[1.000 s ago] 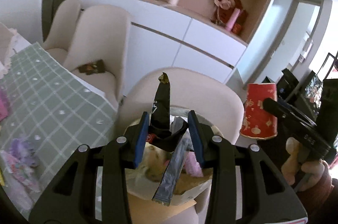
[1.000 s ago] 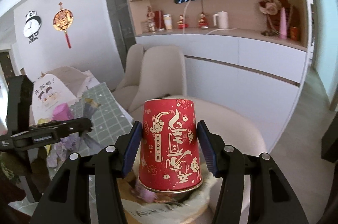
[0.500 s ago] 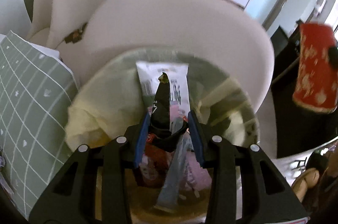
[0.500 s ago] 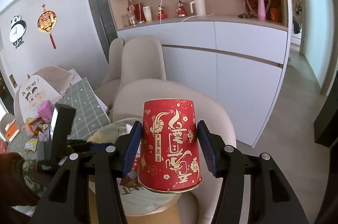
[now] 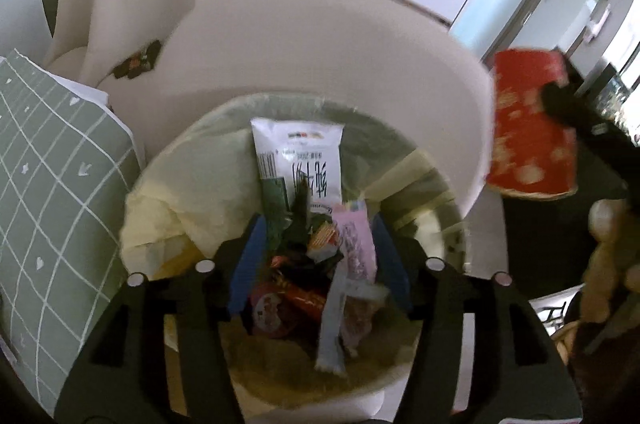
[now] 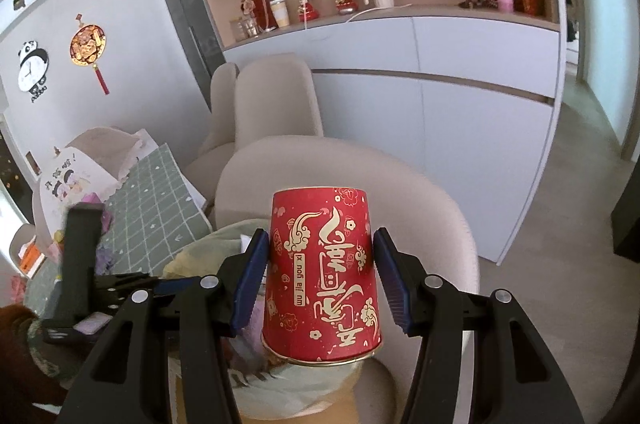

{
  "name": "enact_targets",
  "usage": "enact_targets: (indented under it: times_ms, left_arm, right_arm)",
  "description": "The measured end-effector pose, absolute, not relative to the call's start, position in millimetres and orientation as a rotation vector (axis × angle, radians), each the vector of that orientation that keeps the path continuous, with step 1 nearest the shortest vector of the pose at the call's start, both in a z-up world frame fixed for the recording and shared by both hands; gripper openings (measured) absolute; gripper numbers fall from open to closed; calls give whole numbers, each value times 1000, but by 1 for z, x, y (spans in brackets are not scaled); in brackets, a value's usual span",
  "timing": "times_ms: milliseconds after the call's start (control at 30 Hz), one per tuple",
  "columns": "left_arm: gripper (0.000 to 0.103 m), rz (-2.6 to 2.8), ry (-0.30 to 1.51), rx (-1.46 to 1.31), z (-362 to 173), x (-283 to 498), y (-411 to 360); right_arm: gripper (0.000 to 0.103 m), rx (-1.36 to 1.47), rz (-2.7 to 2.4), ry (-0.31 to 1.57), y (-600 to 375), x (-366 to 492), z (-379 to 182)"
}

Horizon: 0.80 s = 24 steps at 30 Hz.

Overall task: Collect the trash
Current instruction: 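Lower the red paper cup into the yellow bag and open the right tool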

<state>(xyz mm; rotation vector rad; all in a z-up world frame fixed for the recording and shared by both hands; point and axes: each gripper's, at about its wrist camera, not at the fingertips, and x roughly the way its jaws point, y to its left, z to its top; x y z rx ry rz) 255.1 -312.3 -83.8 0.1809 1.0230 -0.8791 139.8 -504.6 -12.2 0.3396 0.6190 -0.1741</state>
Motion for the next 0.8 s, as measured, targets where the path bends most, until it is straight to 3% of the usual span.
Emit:
enact_targets:
  times_ms: [500, 800]
  left_arm:
    - [59, -696, 902, -26, -12, 269, -188]
    - [59, -607, 920, -100, -6, 278, -115]
  right_arm:
    - [51, 335, -8, 664, -422, 201, -37]
    - [51, 323, 2, 844, -387, 219, -95]
